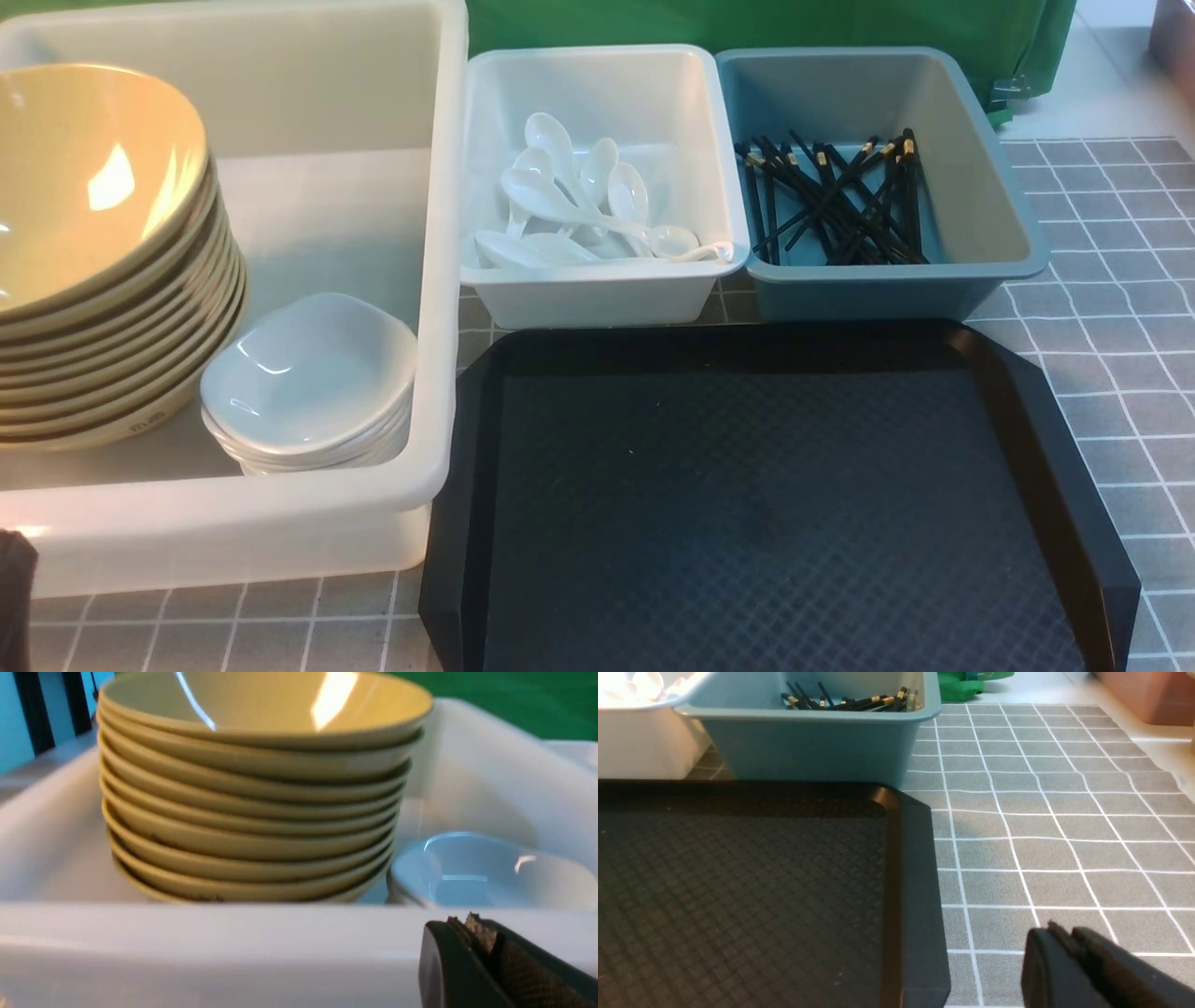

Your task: On grey table put chopsticks spoon bowls plates into blue grey white boxes.

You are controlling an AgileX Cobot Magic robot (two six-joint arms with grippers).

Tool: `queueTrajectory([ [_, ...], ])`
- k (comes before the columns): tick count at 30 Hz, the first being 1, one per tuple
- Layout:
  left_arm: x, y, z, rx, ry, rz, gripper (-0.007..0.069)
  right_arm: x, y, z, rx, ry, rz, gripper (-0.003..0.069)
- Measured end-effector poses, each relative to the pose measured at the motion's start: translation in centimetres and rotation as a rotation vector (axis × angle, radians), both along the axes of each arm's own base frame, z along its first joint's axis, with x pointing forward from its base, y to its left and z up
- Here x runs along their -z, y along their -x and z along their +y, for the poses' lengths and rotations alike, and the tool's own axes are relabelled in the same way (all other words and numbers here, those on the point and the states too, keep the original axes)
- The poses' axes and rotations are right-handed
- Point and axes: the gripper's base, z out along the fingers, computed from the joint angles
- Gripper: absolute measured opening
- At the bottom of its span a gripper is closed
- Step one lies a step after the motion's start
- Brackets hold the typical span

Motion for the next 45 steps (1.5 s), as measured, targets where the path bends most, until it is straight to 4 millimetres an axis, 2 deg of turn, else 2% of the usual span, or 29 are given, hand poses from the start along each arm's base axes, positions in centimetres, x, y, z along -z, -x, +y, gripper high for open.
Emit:
queueTrajectory([
  [6,1.3,0.2,-0.1,0.011,0.029,0.147,-0.0008,0.0,0.0,0.0,0.000,0.000,0.000,0.0097],
  [13,1.3,0.2,-0.3,0.045,-0.051,0.152,-0.0008,0.0,0.0,0.0,0.000,0.000,0.000,0.0097],
  [45,1.3,0.2,-0.4,0.048,-0.050,0.151,-0.0008,0.0,0.0,0.0,0.000,0.000,0.000,0.0132],
])
